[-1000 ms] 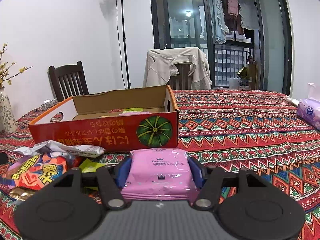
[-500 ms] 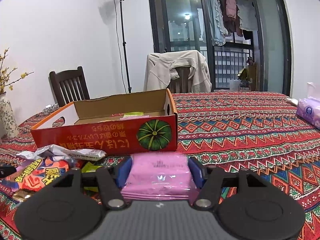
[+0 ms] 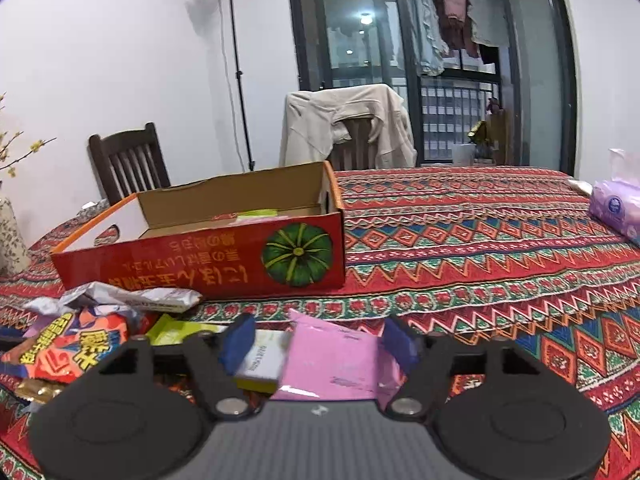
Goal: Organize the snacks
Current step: 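Grasp another pink packet with the left gripper while the right gripper holds its pink packet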
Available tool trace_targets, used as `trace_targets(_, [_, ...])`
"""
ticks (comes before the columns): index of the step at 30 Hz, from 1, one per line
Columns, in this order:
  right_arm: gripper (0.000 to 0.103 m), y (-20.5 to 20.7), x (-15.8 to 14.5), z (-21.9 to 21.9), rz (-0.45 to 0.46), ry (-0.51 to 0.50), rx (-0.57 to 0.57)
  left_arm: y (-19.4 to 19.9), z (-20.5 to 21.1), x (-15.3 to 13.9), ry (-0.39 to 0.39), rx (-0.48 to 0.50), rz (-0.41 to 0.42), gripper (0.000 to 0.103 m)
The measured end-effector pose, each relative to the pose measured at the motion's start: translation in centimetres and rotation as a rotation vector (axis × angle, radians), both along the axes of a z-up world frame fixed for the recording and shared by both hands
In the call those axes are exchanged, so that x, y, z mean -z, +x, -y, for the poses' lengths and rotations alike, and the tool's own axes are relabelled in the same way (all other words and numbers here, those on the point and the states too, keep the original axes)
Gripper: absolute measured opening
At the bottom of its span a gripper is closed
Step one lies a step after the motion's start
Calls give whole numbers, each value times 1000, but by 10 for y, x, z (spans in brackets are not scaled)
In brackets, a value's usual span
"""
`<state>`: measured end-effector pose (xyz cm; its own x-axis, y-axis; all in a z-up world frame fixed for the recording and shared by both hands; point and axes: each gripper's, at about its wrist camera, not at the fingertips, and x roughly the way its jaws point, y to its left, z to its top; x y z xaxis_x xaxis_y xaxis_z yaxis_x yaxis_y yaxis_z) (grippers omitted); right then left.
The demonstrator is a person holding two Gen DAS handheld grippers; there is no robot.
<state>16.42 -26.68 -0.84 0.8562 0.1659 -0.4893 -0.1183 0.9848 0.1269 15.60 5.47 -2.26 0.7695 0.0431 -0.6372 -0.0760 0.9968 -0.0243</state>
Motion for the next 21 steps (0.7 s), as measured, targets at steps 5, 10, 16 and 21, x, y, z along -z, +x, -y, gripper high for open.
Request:
trace_targets(5, [78, -1, 6, 6, -66, 7, 17, -27, -1, -6, -2, -23, 63, 63])
trace_targets(10, [65, 0, 11, 11, -115, 46, 7, -51, -8, -17, -47, -41, 113, 63])
trace_targets(16, [61, -9, 7, 15, -79, 61, 10, -67, -10, -27, -75, -44, 169, 63])
trace_targets(21, [61, -17, -1, 17, -34, 55, 20, -68, -9, -34, -89, -34, 199, 63])
